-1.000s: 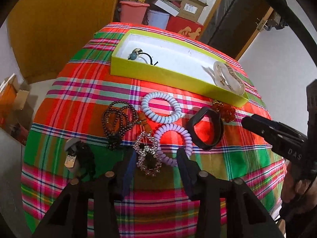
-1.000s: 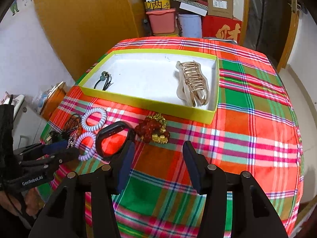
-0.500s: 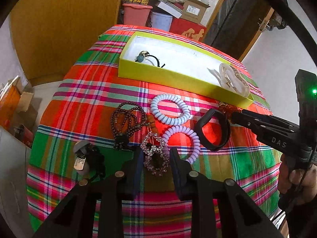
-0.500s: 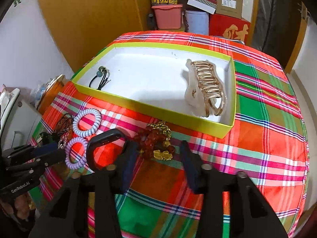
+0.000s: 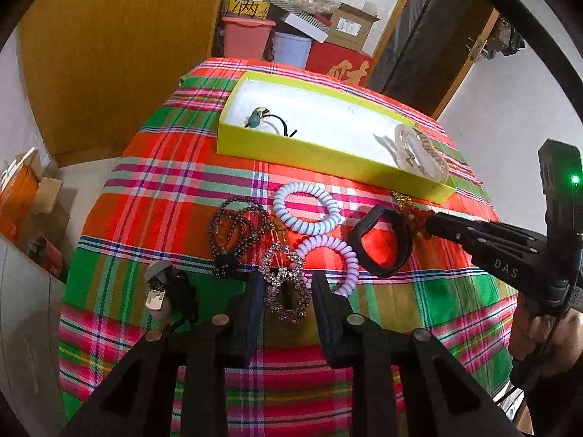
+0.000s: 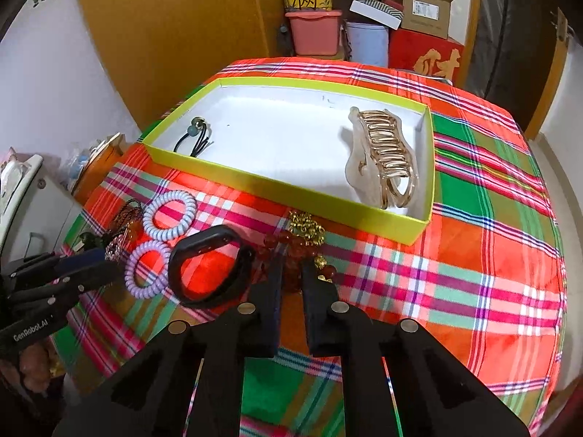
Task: Organize jewelry
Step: 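Grasp the red bead string with the right tool while the left tool grasps the rhinestone hair clip, then carry the red beads and rhinestone clip into the yellow tray and open both tools, then move the right tool onto the black band while the left tool reaches the dark beaded bracelet, then grasp the black band with the right tool while the left tool grasps the dark beaded bracelet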
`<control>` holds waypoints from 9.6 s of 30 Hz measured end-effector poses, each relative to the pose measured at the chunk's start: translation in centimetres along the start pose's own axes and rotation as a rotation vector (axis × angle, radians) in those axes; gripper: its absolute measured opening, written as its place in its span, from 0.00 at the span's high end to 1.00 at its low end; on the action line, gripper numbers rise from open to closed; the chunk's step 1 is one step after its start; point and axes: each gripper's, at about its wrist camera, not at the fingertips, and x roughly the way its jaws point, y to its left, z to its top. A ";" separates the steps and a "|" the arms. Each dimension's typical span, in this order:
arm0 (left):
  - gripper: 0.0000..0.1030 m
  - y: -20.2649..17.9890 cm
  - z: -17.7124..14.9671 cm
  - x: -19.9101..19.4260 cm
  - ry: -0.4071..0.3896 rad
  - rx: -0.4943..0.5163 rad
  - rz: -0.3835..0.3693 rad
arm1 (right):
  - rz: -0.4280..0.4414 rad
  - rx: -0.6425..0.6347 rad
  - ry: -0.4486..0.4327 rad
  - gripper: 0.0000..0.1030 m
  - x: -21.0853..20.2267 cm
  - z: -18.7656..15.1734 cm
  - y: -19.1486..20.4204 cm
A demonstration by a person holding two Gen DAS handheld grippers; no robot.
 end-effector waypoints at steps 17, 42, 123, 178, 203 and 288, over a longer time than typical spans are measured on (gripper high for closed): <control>0.74 -1.1 -0.4 -3.2 -0.036 0.023 -0.102 | 0.011 0.031 -0.052 0.91 -4.0 -1.4 0.2; 0.74 -1.9 1.3 -5.2 -0.060 0.043 -0.121 | 0.029 0.036 -0.142 0.91 -7.7 -0.4 0.7; 0.72 2.0 18.2 11.6 0.016 0.091 0.015 | -0.063 0.045 0.002 0.72 7.1 14.0 -3.1; 0.63 3.3 0.0 -8.4 -0.087 -0.004 0.028 | 0.058 0.092 -0.053 0.71 -7.9 -3.3 2.6; 0.63 1.1 2.0 -0.7 0.034 0.046 -0.048 | 0.089 0.095 0.064 0.71 0.8 0.3 1.7; 0.96 -1.2 4.9 -4.9 -0.115 0.074 -0.130 | 0.011 0.064 -0.067 0.92 -5.0 1.2 0.8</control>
